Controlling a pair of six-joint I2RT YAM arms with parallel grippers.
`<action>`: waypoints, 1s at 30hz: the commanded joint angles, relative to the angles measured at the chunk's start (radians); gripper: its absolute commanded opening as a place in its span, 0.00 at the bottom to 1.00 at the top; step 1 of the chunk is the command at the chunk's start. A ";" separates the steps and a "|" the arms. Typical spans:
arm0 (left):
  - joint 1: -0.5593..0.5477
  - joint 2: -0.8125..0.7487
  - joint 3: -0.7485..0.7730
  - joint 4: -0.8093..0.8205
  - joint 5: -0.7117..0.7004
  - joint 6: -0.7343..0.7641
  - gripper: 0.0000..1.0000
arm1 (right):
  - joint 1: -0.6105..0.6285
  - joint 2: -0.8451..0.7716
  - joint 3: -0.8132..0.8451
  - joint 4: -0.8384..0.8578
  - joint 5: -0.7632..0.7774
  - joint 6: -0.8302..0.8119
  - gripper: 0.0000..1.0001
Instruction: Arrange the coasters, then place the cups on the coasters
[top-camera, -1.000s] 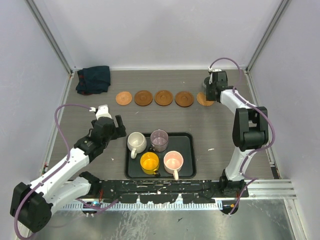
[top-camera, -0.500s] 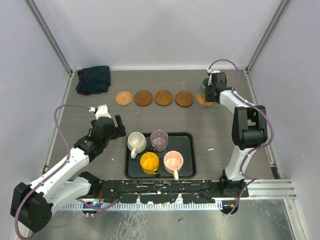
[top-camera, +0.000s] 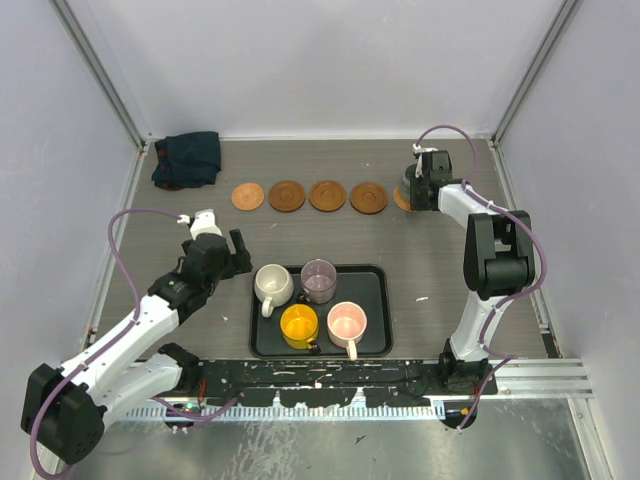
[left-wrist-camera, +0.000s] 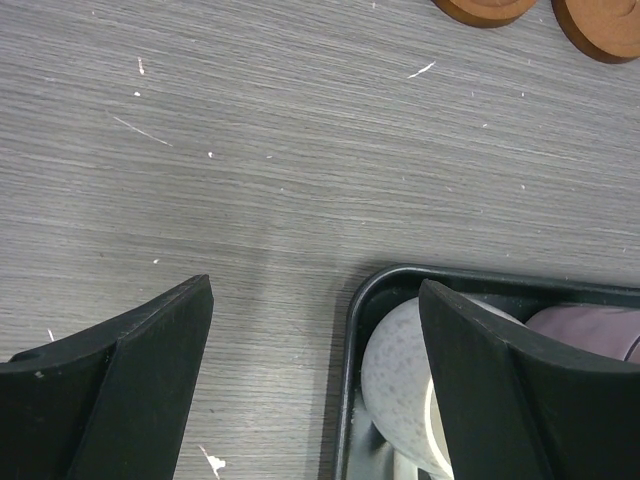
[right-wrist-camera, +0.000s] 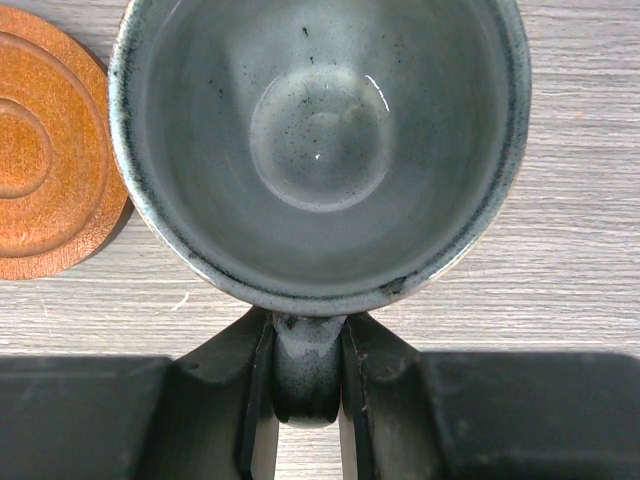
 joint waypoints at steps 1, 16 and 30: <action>0.006 -0.003 0.014 0.057 -0.014 -0.009 0.85 | 0.003 -0.044 0.033 0.120 0.004 0.000 0.01; 0.006 0.000 0.011 0.059 -0.012 -0.009 0.85 | 0.003 -0.043 0.021 0.123 0.003 0.007 0.01; 0.006 -0.006 0.004 0.063 -0.008 -0.015 0.85 | 0.003 -0.038 0.004 0.126 -0.011 0.015 0.01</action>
